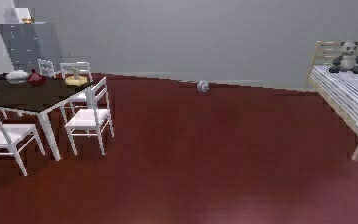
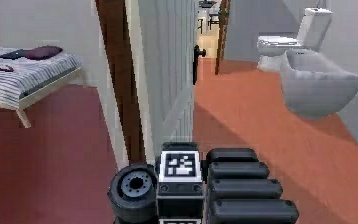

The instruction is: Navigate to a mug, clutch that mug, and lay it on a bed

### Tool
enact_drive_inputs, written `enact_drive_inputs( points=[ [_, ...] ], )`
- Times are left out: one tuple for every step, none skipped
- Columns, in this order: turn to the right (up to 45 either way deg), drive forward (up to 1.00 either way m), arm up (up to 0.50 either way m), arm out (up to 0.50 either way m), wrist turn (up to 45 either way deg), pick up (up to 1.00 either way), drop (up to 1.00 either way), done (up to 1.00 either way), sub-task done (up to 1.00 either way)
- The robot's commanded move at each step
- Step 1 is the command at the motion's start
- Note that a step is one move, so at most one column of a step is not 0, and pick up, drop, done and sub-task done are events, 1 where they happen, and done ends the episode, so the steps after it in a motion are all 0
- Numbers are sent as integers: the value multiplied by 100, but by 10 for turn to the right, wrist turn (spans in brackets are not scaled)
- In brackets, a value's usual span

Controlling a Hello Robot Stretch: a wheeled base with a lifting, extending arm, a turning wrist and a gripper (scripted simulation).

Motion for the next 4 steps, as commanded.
enact_drive_inputs(
  points=[
    [120, 0, 0, 0, 0, 0, 0, 0, 0],
    [0, 45, 0, 0, 0, 0, 0, 0, 0],
    [180, 0, 0, 0, 0, 0, 0, 0, 0],
    [0, 100, 0, 0, 0, 0, 0, 0, 0]
  ],
)
